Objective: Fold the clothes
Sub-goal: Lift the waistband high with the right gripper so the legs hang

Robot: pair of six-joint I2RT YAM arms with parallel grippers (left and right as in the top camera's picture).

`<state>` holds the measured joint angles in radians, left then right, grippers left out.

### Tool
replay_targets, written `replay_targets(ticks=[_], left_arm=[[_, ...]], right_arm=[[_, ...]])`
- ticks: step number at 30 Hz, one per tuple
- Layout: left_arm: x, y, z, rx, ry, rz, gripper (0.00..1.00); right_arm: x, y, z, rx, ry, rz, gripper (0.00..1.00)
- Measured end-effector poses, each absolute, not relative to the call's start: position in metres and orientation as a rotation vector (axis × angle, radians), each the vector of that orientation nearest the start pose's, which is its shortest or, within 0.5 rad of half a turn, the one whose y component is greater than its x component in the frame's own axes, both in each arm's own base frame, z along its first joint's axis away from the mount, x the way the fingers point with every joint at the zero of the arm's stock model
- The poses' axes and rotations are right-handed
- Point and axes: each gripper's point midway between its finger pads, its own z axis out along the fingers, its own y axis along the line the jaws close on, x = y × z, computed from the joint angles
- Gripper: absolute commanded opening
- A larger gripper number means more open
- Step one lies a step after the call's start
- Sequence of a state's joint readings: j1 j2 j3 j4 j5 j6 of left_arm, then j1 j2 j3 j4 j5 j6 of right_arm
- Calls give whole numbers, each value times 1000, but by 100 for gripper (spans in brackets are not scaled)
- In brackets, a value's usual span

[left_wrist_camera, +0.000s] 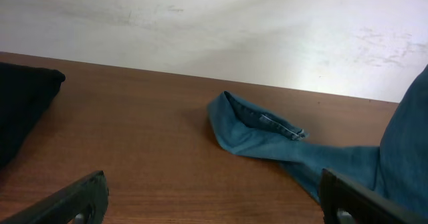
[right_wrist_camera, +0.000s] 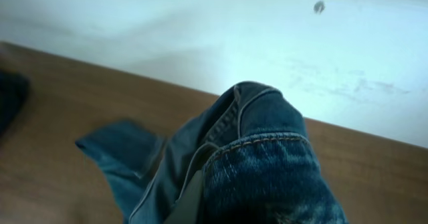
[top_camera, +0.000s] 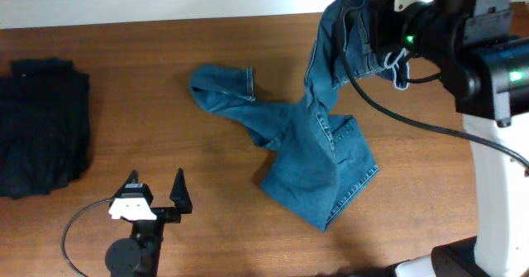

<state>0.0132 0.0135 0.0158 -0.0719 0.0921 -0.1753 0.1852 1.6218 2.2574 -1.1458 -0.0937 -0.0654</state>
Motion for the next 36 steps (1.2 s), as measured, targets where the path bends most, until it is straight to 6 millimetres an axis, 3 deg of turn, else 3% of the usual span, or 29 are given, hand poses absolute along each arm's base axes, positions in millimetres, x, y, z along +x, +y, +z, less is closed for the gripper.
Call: replay_targets(ticks=[4,7,14,18,23,25,29,36], left_arm=[[246,-13,160,-84,1642,-200,99],[246,-13,161,-84,1642,-199,99],[246,-12,163,-85,1631,-198,99],[245,-19,185,-41,1545,-231,99],[233,-36,188,17,1673,-314,99],[225,-39,202,24,1728,-328,99],[210,-44,257,32,1857,-353,99],[218,-49,303,-7,2183,-411,99]], right_arm=[[392,89,471,-286,2015,182,4],[386,88,475,-275,2021,188,4],[378,86,464,-272,2077,186,4],[374,84,455,-271,2116,177,4],[375,78,455,-251,2120,143,4],[375,77,457,-245,2114,139,4],[371,76,472,-219,2075,149,4],[362,74,500,-177,1995,173,4]])
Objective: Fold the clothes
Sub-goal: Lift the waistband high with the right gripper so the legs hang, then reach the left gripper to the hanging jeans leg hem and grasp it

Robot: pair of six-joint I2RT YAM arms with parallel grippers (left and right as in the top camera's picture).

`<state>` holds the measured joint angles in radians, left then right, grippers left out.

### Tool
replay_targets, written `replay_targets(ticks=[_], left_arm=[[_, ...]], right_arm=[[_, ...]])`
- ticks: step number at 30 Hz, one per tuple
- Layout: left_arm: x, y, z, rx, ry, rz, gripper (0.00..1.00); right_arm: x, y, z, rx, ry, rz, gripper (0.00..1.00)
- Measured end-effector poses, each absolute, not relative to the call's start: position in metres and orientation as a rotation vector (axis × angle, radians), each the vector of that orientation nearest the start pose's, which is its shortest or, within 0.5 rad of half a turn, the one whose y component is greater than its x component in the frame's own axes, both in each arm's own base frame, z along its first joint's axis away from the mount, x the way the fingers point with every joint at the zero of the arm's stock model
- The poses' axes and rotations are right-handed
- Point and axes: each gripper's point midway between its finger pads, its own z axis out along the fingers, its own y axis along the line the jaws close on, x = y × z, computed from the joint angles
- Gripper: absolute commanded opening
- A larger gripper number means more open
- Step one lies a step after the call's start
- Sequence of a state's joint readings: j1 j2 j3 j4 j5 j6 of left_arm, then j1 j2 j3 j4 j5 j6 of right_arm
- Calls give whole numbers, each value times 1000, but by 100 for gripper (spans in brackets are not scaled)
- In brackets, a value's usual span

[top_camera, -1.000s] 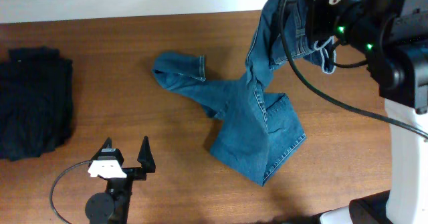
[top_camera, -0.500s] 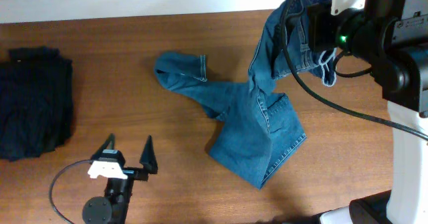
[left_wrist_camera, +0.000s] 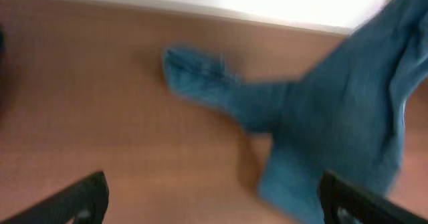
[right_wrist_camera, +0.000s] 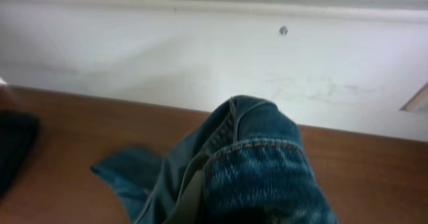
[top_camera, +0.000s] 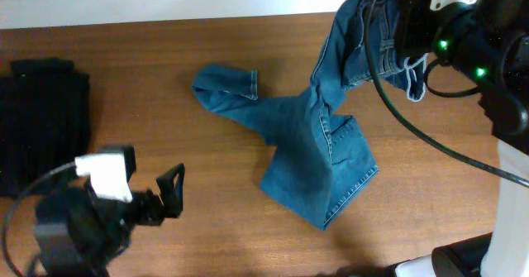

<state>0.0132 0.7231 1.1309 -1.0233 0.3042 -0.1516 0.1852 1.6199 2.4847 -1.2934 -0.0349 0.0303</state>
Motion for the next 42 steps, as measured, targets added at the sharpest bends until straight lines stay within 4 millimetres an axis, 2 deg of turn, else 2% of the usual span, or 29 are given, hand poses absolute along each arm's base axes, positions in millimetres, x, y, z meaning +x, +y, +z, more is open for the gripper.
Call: replay_targets(ticks=[5,11,14,20,22,26,33,36,40,42], left_arm=[[239,-56,343,-22,2359,-484,99],[269,-74,390,29,2362,-622,99],[280,-82,401,63,2330,-678,99],[290,-87,403,86,2309,-717,99],[290,-88,404,89,2307,-724,99],[289,-89,404,93,2305,-733,99],[287,-94,407,111,2298,-775,99],[284,-98,408,108,2302,-816,99],[276,-105,405,84,2335,-865,99],[270,-113,405,83,2350,-898,95]], right_arm=[[364,75,507,-159,1970,188,4],[362,77,520,-144,1926,206,4],[359,77,527,-136,1908,213,4],[357,78,535,-136,1879,225,4],[357,80,547,-143,1831,240,4],[346,84,590,-140,1669,302,4],[299,82,672,-123,1362,403,4],[286,81,690,-125,1291,418,4],[283,81,700,-124,1245,429,4],[284,81,706,-121,1219,433,4]])
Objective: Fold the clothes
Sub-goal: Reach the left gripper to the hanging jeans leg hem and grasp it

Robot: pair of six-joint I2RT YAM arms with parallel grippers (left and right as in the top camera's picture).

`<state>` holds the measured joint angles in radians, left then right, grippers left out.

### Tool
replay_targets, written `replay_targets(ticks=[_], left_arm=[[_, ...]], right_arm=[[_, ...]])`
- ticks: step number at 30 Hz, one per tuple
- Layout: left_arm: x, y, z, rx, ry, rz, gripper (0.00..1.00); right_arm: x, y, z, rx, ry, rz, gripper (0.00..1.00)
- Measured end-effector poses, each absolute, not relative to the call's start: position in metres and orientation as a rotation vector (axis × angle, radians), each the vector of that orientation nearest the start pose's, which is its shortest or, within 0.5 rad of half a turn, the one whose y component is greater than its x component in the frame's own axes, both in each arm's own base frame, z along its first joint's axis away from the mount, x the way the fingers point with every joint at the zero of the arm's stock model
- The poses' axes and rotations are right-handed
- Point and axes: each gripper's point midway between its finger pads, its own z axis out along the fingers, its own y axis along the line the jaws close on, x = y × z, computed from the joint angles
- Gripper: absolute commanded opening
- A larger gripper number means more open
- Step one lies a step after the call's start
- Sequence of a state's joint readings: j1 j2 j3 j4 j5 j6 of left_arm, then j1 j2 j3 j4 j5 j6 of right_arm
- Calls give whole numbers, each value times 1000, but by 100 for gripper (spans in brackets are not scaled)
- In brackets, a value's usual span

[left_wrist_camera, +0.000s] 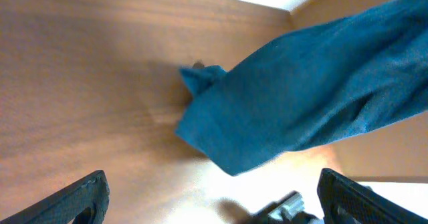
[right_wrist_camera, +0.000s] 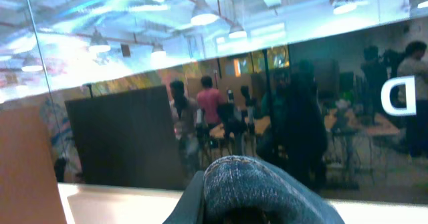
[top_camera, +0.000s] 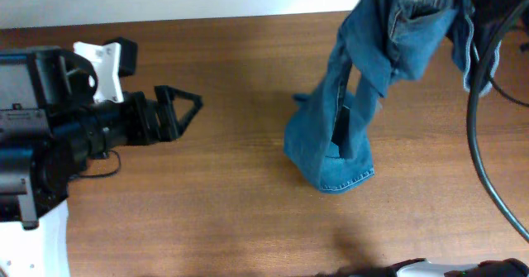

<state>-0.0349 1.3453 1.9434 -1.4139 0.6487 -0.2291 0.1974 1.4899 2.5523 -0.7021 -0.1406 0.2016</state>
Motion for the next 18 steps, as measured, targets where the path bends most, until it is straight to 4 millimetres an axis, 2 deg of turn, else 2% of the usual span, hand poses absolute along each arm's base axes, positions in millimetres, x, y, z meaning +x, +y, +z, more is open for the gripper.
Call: replay_targets(ticks=[2,8,13,18], left_arm=[[263,-125,406,109,2358,-934,90],[243,-162,402,219,2406,-967,91],[227,-197,391,317,2477,-978,91],[216,-241,372,448,2556,-1014,91]], right_arm=[[283,81,711,-121,1196,436,4],[283,81,715,-119,1179,437,4],[287,81,720,-116,1152,436,4],[301,76,726,-77,1116,412,4]])
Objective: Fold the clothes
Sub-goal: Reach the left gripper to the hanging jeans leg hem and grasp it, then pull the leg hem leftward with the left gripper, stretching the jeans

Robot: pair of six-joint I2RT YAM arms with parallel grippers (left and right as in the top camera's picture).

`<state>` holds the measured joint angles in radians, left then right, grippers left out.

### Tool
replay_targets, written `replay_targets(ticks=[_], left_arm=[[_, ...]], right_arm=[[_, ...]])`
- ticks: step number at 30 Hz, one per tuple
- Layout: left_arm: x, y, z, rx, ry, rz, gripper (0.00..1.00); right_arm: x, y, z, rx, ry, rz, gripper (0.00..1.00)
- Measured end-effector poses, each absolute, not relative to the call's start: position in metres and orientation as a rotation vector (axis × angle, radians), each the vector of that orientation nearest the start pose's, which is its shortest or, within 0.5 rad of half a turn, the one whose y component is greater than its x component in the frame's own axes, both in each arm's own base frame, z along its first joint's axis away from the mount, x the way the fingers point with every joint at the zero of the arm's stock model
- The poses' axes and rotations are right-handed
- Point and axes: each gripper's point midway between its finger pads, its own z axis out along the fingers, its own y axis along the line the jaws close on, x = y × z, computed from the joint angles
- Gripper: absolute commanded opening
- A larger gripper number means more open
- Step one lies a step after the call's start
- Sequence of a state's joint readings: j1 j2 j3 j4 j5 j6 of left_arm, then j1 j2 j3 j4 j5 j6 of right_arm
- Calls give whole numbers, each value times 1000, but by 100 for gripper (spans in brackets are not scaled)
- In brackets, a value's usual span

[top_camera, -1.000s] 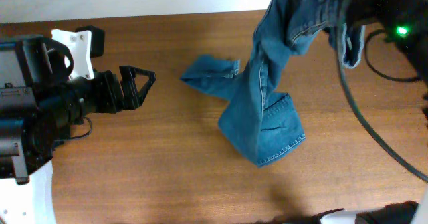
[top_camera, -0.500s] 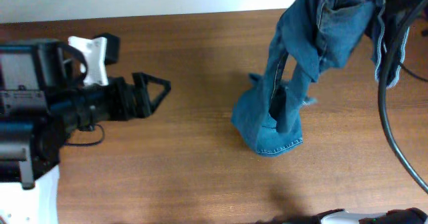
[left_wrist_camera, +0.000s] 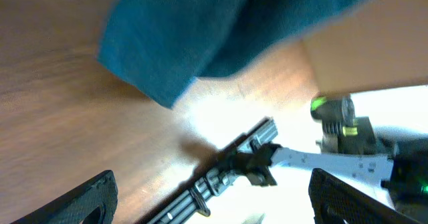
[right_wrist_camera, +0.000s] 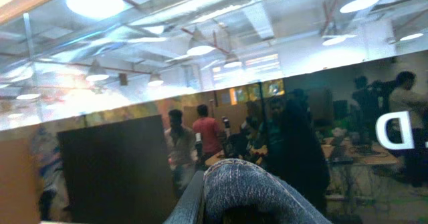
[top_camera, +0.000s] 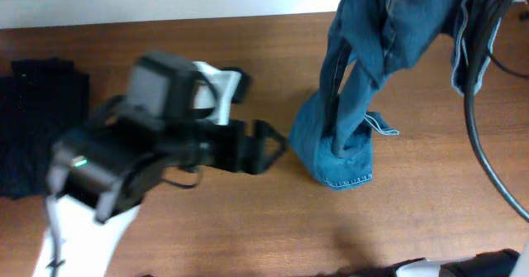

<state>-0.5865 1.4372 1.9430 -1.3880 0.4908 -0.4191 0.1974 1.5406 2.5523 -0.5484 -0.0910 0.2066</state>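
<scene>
Blue jeans (top_camera: 364, 70) hang from the top right, their leg ends bunched on the table (top_camera: 248, 219) at the centre right. My right gripper (right_wrist_camera: 257, 207) is shut on a fold of the jeans' denim (right_wrist_camera: 267, 184), high up and facing a glass wall. My left gripper (top_camera: 277, 149) stands open just left of the hanging legs, nothing between its fingers. In the left wrist view the open left gripper (left_wrist_camera: 214, 210) looks past the blurred lower part of the jeans (left_wrist_camera: 221, 30).
A pile of black clothes (top_camera: 41, 128) lies at the table's left edge. A black cable (top_camera: 483, 153) from the right arm hangs at the right. Part of the right arm's base (left_wrist_camera: 348, 147) shows beyond the table's edge.
My left arm has moved from the left of the table to the middle, its open gripper now close to the hanging legs. The jeans hang much as before, one hem now poking right.
At first the jeans lay mostly spread on the table, waist raised in my shut right gripper, left gripper open at the front left. Then the jeans were higher, only the leg ends touching the table. My left gripper stayed open and now stands beside them.
</scene>
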Motion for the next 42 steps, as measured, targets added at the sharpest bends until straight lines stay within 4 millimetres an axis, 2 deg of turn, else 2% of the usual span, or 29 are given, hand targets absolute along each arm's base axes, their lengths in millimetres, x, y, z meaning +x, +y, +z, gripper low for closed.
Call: replay_targets(ticks=[5,7,12,17,19,23,27,29,32,38,39,40,42], left_arm=[[210,-277,357,531,2602,-1041,92],[205,-286,356,548,2604,-1054,99],[199,-297,354,527,2609,-994,99],[206,-314,347,503,2574,-920,99],[211,-324,333,488,2590,-874,99],[230,-354,286,466,2649,-748,99],[250,-363,244,395,2694,-574,99],[260,-361,237,360,2677,-512,99],[272,-358,238,310,2635,-466,99],[286,-362,240,265,2583,-448,90],[288,-364,240,262,2574,-453,86],[290,-366,241,255,2564,-463,80],[295,-371,244,244,2541,-480,59]], right_arm=[[314,73,720,-48,1140,393,4],[316,72,716,-41,1155,389,4],[318,71,714,-35,1166,383,4],[318,71,712,-31,1173,381,4],[319,71,711,-32,1181,380,4],[320,71,709,-31,1190,380,4],[321,71,705,-31,1206,378,4],[322,72,703,-31,1217,378,4],[323,72,701,-31,1223,376,4],[323,72,701,-31,1223,377,4],[323,72,701,-30,1223,377,4],[323,72,701,-31,1223,377,4],[323,72,701,-30,1223,376,4]])
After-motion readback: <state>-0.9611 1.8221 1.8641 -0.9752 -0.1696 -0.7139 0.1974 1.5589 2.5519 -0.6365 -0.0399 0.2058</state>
